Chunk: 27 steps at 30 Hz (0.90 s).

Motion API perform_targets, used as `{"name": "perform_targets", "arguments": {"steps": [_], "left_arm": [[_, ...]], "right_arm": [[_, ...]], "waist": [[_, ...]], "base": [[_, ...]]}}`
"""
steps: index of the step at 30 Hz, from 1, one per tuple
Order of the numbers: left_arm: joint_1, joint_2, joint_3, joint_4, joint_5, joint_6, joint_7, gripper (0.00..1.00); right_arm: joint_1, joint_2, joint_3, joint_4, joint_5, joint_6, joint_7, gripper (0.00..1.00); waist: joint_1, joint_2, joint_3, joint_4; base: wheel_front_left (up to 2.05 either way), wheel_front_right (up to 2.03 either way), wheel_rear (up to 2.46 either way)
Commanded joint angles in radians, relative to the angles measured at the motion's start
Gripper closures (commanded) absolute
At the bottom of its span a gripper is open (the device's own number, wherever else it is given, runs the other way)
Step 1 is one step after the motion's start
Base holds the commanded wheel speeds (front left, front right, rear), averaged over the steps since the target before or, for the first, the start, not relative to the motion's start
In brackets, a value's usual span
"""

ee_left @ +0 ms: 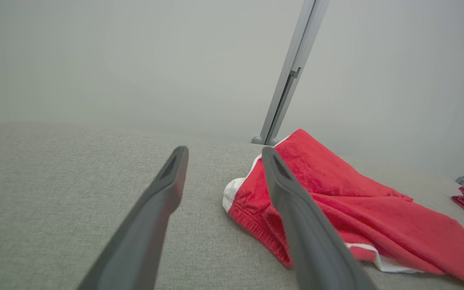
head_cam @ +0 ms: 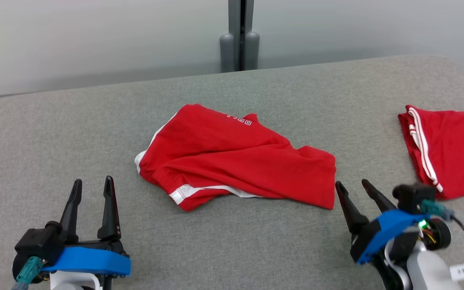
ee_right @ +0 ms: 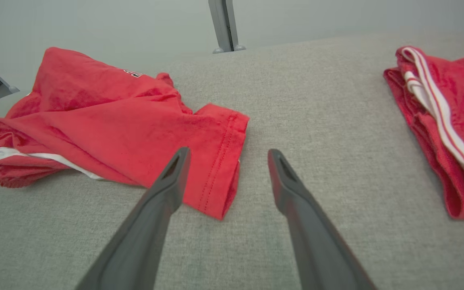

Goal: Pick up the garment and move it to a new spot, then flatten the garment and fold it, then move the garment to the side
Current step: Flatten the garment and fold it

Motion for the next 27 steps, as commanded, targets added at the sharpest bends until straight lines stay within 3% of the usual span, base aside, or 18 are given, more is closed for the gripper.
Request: {"name": "perform_targets", "arguments": {"steps": [1, 7, 13, 27], "left_arm": [[-0.001, -0.005, 0.007, -0.003, 0.013, -0.006, -0.002, 0.00], [-0.022, -0.025, 0.024, 0.004, 0.055, -0.029, -0.002, 0.00], [-0.040, -0.035, 0.028, 0.019, 0.081, -0.046, -0.002, 0.00], [-0.026, -0.046, 0.060, 0.037, 0.106, -0.063, -0.003, 0.00]], "right_arm": [[-0.035, 0.003, -0.005, 0.017, 0.008, 0.000, 0.019, 0.00], [-0.188, 0.015, -0.025, 0.158, 0.054, 0.000, 0.128, 0.00], [-0.286, 0.021, -0.061, 0.304, 0.055, 0.000, 0.162, 0.00], [-0.312, 0.023, 0.029, 0.330, 0.109, 0.000, 0.051, 0.00]], "waist": [[0.0001, -0.0001, 0.014, 0.010], [0.0001, -0.0001, 0.052, 0.035], [0.0001, -0.0001, 0.073, 0.058], [0.0001, -0.0001, 0.050, 0.053]], "base": [[0.00, 0.00, 0.00], [0.00, 0.00, 0.00], [0.00, 0.00, 0.00], [0.00, 0.00, 0.00]]}}
